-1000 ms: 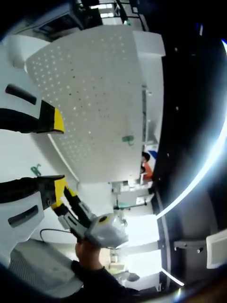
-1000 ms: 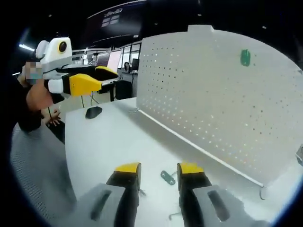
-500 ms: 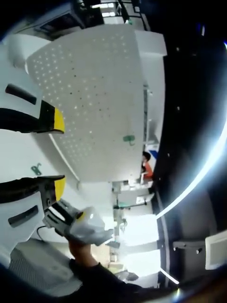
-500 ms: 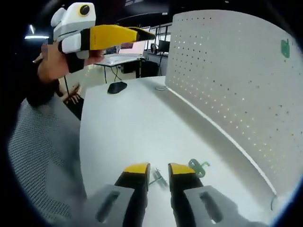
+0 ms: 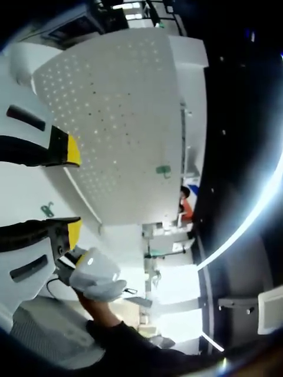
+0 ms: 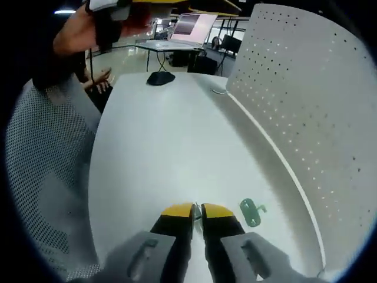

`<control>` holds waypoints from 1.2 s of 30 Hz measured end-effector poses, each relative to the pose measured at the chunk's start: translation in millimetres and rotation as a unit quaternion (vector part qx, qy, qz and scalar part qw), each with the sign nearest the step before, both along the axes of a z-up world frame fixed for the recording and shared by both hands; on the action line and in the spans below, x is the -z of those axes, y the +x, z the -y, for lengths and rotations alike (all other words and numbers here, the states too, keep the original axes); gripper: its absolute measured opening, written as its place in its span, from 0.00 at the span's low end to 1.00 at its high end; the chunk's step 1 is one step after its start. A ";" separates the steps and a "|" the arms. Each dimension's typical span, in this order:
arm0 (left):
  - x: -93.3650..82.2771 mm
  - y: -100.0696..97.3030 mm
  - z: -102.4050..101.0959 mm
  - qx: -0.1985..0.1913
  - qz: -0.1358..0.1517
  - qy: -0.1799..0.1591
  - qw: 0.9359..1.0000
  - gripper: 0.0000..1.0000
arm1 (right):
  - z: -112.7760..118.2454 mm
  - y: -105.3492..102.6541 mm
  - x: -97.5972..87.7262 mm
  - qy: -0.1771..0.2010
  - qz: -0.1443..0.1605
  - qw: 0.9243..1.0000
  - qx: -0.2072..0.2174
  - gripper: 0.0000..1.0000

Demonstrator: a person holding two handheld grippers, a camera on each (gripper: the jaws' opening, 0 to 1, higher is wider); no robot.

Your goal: Insert the hook assembly into the mounting plate slot until the hook locks in place.

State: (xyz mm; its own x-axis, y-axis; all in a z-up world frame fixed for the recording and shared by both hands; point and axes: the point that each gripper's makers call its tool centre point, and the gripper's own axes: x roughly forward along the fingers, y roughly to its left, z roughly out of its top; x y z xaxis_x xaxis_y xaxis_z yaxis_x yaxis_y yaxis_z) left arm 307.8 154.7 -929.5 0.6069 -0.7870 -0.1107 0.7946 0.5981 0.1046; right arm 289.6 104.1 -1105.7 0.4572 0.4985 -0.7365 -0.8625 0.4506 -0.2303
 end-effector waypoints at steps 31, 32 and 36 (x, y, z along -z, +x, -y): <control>3.8 1.7 -1.5 -0.004 -0.004 0.005 1.000 0.34 | 7.1 18.4 -12.6 0.038 0.014 0.999 0.020 0.00; 4.3 1.9 -1.6 -0.004 -0.005 0.006 1.000 0.34 | 8.7 20.1 -18.0 0.059 0.013 0.998 0.033 0.00; 6.0 1.8 -1.2 -0.003 -0.008 0.008 1.000 0.33 | 13.5 23.4 -35.6 0.126 0.007 0.990 0.059 0.00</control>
State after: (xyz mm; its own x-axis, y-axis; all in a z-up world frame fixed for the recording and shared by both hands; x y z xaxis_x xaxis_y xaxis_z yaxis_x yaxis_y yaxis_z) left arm 309.6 155.9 -935.4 0.6103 -0.7810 -0.1325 0.7921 0.6020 0.1005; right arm 313.0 90.6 -1070.2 0.5327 0.6088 -0.5878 -0.7980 0.5926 -0.1094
